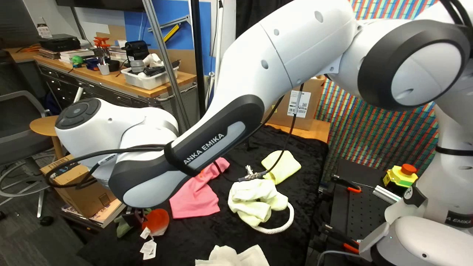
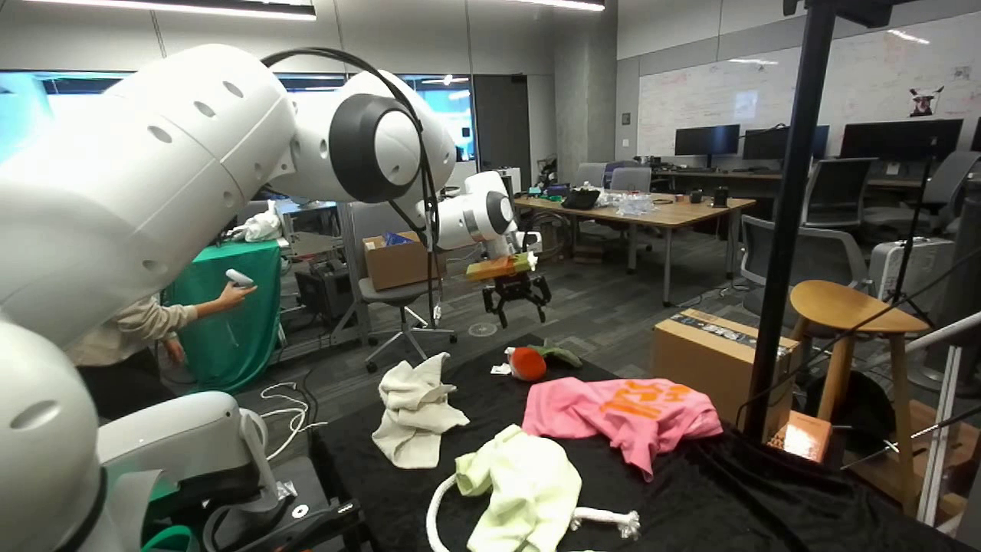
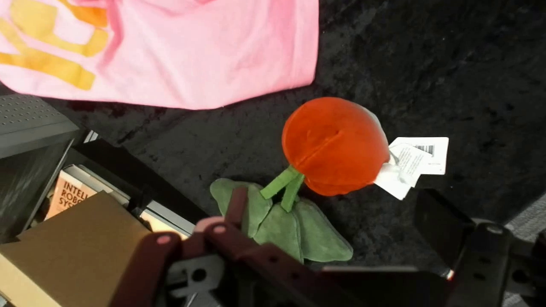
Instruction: Group up the objects on the table
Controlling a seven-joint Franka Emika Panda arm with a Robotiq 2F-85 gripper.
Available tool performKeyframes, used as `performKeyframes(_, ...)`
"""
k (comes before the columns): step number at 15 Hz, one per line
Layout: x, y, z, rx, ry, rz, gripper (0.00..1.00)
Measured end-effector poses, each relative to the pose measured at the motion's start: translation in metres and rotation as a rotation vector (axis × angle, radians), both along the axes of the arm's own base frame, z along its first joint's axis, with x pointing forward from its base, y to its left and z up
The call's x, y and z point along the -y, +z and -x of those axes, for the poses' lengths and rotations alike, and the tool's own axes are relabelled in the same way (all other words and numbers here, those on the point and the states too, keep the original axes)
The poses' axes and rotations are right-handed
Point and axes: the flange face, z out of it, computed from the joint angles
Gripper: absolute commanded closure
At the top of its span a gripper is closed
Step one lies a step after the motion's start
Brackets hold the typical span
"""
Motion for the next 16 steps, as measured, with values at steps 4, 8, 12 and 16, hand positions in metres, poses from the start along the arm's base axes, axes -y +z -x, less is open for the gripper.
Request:
performKeyframes(4,0.013,-0.027,-0.009,-0.002,-0.029,0.024,0.0)
performKeyframes(8,0.025,-0.046,-0.018,0.004,-0.057,0.048,0.0)
performKeyframes(12,0.035,-0.059,-0.027,0.01,-0.091,0.052,0.0)
performKeyframes(16,0.038,-0.066,-0.031,-0.004,-0.127,0.05,0.0)
